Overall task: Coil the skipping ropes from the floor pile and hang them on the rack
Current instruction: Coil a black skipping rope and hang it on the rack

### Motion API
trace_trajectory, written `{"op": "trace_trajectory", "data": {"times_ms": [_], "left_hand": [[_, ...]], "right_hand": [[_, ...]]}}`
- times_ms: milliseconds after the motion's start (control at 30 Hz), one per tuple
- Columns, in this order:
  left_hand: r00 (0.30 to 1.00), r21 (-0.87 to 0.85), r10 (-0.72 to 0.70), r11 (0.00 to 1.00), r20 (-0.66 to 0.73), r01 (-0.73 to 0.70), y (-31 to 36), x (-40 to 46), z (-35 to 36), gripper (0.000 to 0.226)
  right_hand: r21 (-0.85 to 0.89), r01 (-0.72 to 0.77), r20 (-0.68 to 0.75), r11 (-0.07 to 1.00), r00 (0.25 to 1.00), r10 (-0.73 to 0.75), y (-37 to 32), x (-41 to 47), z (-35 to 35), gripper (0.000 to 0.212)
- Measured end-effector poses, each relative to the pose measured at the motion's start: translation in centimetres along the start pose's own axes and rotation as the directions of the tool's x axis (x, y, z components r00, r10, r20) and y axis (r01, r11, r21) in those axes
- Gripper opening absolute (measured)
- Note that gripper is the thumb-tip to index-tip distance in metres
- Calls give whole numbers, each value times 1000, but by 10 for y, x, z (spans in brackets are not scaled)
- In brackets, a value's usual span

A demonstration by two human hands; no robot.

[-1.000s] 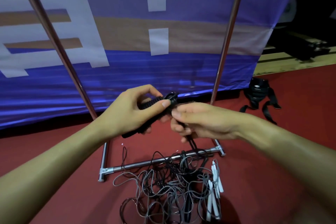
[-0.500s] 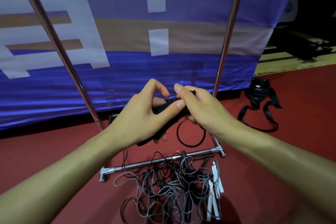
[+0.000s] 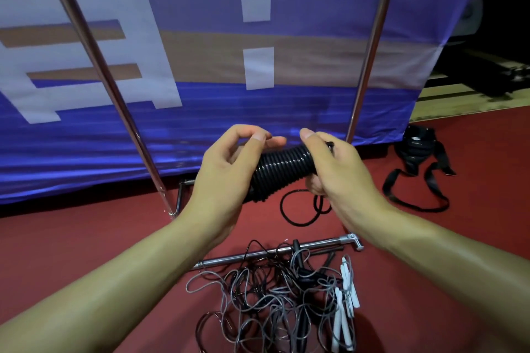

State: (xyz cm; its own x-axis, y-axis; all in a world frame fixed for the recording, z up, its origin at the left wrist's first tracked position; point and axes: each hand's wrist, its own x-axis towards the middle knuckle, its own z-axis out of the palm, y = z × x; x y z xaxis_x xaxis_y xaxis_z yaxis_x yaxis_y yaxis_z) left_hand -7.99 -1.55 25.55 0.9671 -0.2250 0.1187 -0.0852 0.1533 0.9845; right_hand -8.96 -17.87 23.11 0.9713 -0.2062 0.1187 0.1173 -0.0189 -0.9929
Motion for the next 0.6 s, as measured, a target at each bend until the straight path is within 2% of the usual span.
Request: {"op": "trace_trajectory", "data": {"times_ms": [100,233,300,400,500,600], "left_hand": [[997,-184,-70,981,-24,65,3,3,1,10],[986,-325,-163,934,-19,148,8,13,-4,11],[975,-381,-220,902,-7,201,10,16,-6,13],[959,-434,-282,863,13,259,12,19,-7,14],[969,-400,-248,888,-5,225,7,19,-8,14],[988,-220,-154,965,-24,145,2,19,-12,12]], "right_hand": [[90,4,-58,996,998,1,3,-7,6,38],[41,66,-84,997,994,-63,4,-16,11,37],[-5,158,-99,987,982,-158,0,-19,11,39],[-170,306,-76,937,944,-322,-6,-17,8,39],[-240,338,-26,910,935,-354,-3,-9,5,41],[-234,299,-3,925,951,-309,1,-5,7,41]]}}
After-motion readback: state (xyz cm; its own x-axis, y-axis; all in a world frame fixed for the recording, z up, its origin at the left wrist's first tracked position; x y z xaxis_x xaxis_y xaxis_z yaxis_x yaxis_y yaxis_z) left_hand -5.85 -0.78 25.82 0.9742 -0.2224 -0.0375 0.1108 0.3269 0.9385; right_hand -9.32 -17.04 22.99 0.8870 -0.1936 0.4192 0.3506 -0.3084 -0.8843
